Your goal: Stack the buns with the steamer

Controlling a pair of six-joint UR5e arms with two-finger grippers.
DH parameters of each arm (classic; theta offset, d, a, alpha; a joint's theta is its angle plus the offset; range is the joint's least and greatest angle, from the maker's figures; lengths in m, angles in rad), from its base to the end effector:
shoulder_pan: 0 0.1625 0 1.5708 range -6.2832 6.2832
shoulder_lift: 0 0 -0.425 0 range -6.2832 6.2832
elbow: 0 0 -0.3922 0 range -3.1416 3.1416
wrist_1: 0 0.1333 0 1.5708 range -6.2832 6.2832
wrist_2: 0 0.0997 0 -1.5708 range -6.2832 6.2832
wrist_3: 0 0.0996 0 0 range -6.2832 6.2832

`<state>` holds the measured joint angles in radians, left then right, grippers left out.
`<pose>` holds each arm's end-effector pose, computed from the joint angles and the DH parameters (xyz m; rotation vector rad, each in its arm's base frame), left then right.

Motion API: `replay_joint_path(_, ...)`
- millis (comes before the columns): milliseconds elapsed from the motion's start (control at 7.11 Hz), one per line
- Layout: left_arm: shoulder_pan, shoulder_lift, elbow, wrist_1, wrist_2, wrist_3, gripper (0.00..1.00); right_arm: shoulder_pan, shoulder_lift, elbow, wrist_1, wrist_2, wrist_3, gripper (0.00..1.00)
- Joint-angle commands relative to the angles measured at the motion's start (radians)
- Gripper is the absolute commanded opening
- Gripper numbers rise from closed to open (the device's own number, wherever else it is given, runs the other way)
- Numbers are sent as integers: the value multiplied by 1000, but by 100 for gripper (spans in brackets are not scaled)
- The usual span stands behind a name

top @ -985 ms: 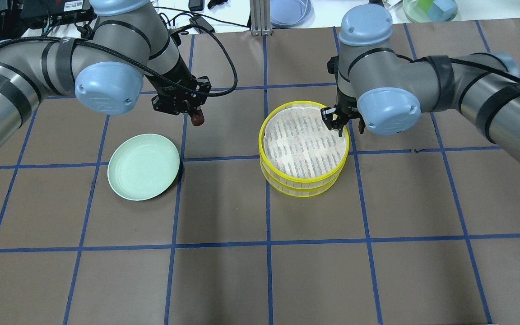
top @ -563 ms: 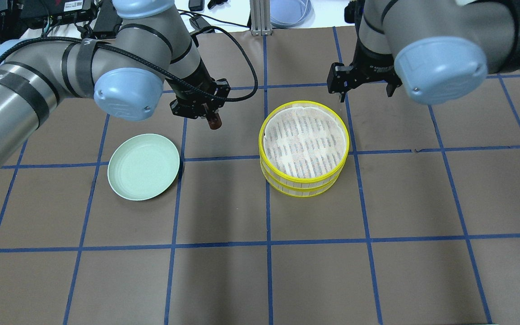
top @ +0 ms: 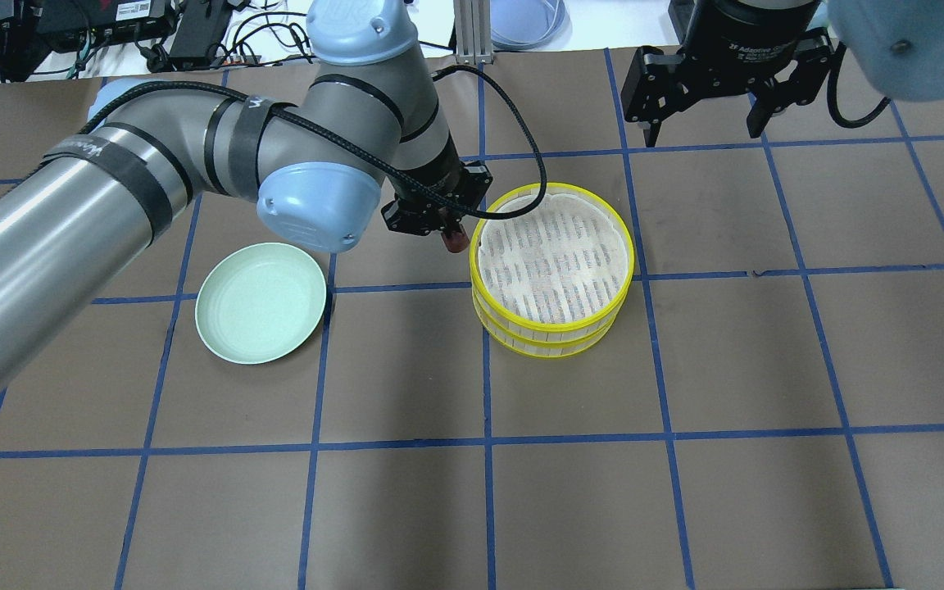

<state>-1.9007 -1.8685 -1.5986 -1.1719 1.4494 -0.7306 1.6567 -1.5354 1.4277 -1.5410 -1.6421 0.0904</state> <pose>-0.3328 -0.5233 0.3521 0.5904 -2.9412 0.0028 0.1697 -0.4994 0.5381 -0.0112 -3.0747 0.1290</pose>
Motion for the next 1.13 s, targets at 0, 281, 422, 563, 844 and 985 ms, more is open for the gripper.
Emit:
replay_joint_path(0, -53, -21, 0, 62, -20, -18, 0, -76, -3, -3, 16, 2, -4, 100)
replay_joint_path(281, -87, -66, -1, 119, -38, -12, 18, -78, -20, 2, 24, 13, -6, 100)
replay_joint_path(422, -92, -76, -1, 121, -37, -10, 63, -78, -22, 2, 24, 18, -5, 100)
replay_joint_path(563, -92, -81, -1, 123, -38, -21, 92, -75, -23, 2, 25, 24, 29, 100)
replay_joint_path(844, -92, -80, -1, 120, -62, -13, 100, -75, -23, 2, 25, 38, 49, 100)
replay_joint_path(985, -92, -80, -3, 120, -61, -13, 100, -77, -22, 2, 25, 38, 48, 100)
